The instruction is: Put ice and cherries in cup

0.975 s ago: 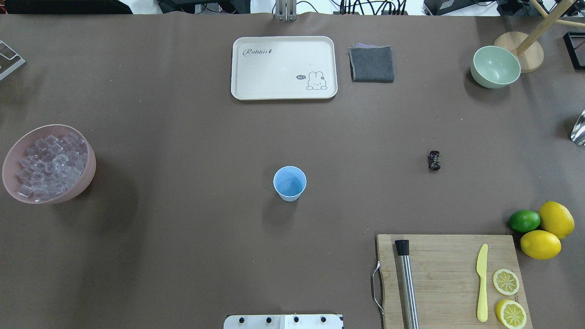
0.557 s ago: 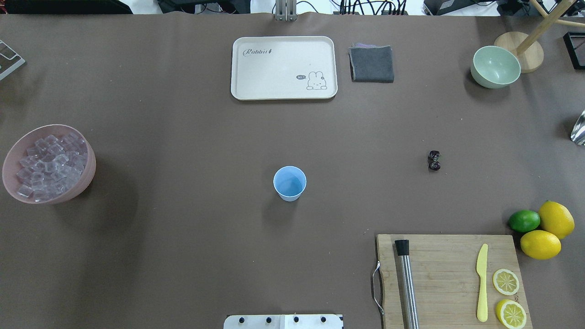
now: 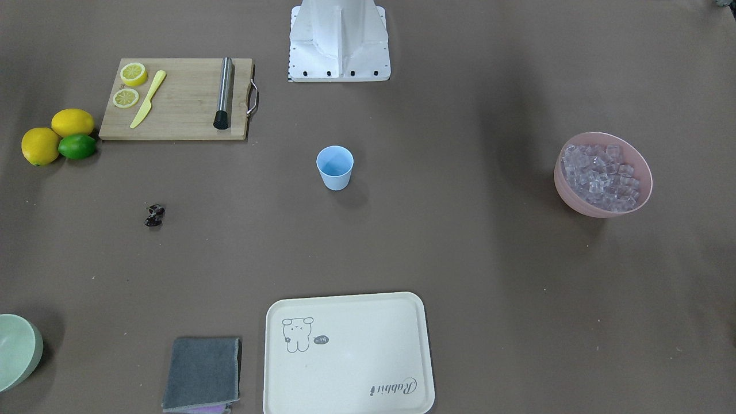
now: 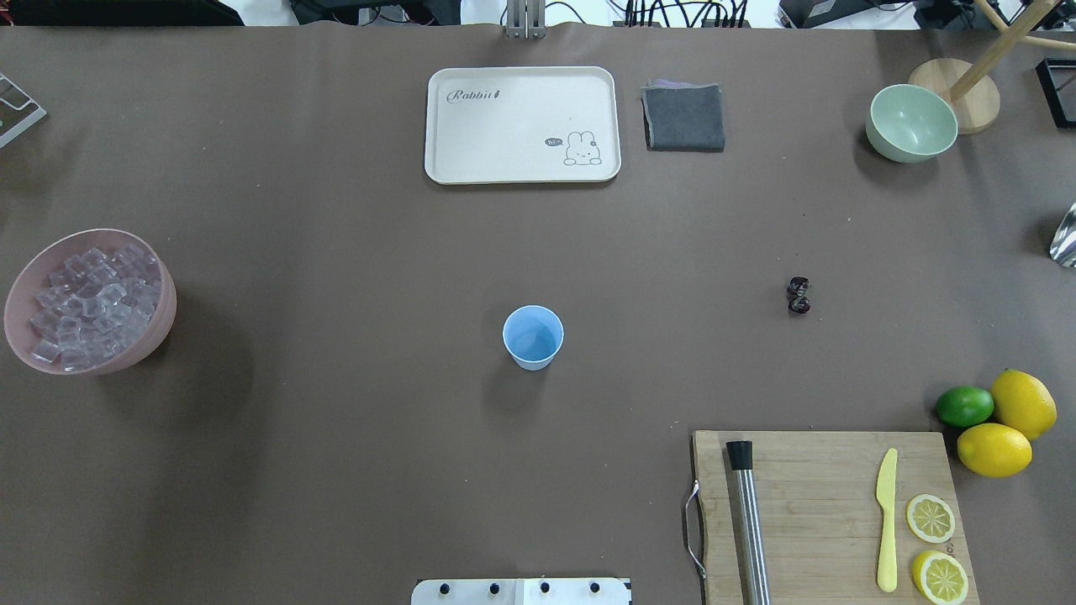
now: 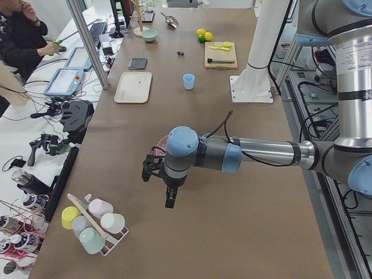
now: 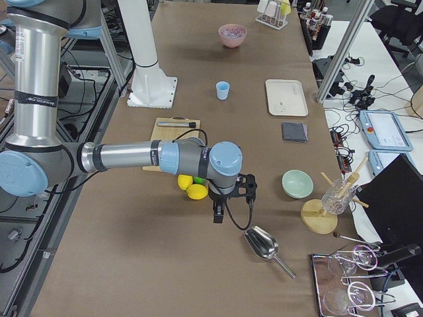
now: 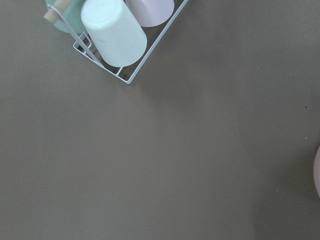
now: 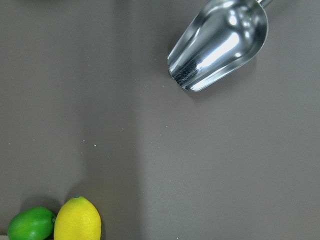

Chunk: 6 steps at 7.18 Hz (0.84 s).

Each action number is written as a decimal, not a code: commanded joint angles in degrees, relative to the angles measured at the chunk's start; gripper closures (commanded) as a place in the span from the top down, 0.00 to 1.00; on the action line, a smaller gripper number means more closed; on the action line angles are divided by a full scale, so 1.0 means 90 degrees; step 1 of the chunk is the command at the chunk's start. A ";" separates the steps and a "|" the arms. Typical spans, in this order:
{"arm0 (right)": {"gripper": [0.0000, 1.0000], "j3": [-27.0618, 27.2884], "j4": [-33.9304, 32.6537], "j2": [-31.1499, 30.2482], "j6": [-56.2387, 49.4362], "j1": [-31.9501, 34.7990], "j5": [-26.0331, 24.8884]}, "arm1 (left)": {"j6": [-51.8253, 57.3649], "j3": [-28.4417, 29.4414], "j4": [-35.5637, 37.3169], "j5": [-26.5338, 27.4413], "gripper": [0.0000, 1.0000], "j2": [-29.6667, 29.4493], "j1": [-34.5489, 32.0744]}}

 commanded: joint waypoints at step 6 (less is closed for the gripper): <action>1.00 -0.0020 0.0010 -0.0014 -0.0010 -0.0001 -0.0018 | -0.0016 0.0110 -0.0003 0.0028 0.98 0.0008 -0.0008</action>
